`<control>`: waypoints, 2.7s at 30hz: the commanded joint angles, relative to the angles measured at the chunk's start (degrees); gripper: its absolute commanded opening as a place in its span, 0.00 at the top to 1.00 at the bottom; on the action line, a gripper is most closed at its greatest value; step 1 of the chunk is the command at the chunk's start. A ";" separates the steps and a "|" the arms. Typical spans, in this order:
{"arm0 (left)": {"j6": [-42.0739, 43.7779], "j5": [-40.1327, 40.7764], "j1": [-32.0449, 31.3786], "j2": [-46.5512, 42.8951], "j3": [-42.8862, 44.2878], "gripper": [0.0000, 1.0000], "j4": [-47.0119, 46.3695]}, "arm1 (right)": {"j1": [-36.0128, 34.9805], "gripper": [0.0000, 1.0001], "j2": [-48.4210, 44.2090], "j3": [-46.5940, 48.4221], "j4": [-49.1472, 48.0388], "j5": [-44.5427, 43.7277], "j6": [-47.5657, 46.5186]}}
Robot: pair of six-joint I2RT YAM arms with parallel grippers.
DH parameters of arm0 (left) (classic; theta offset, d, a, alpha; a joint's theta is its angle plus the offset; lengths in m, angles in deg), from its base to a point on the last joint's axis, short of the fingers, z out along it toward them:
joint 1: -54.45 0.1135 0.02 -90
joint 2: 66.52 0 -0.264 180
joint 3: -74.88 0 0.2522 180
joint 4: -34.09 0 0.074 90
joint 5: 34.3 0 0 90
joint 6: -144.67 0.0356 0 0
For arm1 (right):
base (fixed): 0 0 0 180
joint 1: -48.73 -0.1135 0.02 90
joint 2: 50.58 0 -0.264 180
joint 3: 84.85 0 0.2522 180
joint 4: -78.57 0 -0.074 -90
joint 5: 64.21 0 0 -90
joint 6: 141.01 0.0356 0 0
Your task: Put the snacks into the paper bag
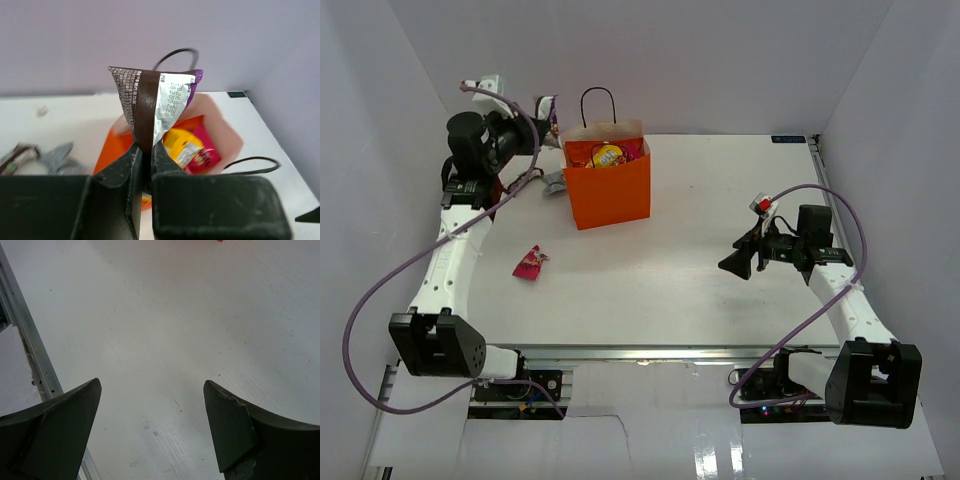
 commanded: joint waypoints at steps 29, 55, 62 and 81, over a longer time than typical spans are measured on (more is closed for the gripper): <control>1.70 25.80 -13.17 9.65 24.11 0.22 16.60 | 0.79 0.11 -2.44 -1.62 -1.28 2.47 -0.62; -5.04 21.35 0.38 -1.20 -28.92 0.37 26.90 | -0.27 0.13 3.27 1.81 -0.31 -1.39 3.08; 5.70 18.96 0.38 6.54 -23.73 0.40 24.61 | -0.44 0.13 3.09 1.72 0.21 -0.87 2.29; 5.53 14.51 -1.46 7.09 -24.34 0.92 24.09 | -6.14 0.13 7.22 9.71 14.87 4.22 -15.17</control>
